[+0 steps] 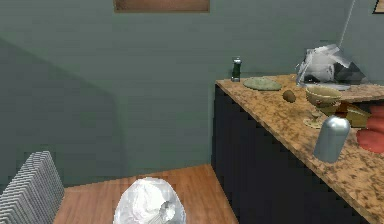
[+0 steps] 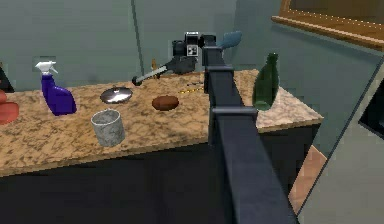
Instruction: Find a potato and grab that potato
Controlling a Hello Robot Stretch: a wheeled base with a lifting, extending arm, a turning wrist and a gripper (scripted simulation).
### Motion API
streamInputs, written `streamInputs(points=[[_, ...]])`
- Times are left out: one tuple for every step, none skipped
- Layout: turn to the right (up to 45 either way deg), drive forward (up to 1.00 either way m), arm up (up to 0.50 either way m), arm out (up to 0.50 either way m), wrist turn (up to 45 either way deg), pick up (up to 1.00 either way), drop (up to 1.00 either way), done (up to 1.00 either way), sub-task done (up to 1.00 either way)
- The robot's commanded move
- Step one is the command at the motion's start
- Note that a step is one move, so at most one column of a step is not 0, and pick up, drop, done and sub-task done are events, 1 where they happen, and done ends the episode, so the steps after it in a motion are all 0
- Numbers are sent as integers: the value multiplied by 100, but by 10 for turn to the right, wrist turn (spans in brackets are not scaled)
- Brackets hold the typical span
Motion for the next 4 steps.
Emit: streamInputs(points=[[0,0,0,0,90,0,0,0,0],[0,0,-12,0,0,0,0,0,0],[0,0,0,0,0,100,0,0,0],[0,0,10,0,0,0,0,0,0]])
